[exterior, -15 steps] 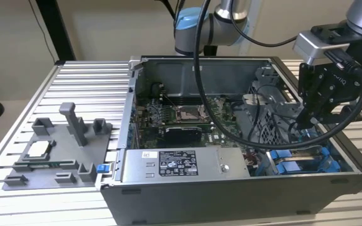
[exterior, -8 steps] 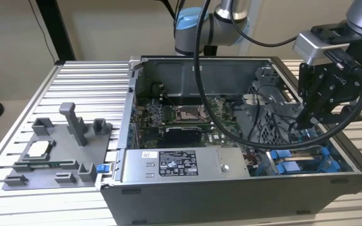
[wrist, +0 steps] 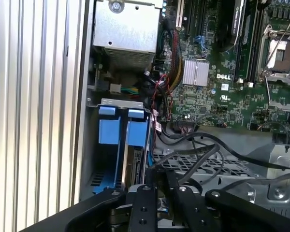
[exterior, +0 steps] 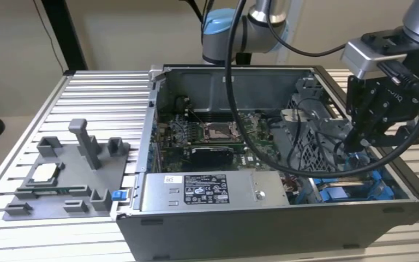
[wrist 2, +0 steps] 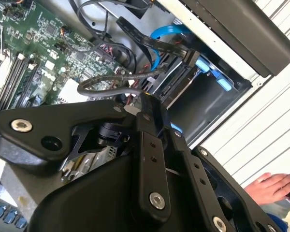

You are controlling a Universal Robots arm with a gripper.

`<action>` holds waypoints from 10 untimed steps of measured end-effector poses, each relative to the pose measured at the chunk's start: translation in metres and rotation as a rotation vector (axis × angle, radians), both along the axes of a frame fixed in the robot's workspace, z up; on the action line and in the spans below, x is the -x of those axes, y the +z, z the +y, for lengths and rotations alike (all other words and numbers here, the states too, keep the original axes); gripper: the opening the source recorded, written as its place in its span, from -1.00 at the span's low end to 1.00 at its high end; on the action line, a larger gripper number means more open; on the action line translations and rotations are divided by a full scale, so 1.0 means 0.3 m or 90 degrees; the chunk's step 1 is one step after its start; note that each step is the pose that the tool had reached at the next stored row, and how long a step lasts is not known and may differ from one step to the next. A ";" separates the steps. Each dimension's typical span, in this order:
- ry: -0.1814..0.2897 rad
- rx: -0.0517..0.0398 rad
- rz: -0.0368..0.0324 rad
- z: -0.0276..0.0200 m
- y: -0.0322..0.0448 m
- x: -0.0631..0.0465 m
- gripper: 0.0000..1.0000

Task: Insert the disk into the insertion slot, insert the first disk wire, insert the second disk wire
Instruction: 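Insert the first disk wire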

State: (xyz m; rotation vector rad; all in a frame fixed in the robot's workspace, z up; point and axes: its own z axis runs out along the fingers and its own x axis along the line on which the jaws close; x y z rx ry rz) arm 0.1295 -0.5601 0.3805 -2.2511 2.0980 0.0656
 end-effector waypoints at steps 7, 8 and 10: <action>-0.011 0.0001 0.0000 -0.020 -0.027 -0.002 -1.00; -0.013 0.0001 0.0000 -0.024 -0.030 -0.002 -1.00; -0.016 0.0001 0.0000 -0.030 -0.039 -0.004 -1.00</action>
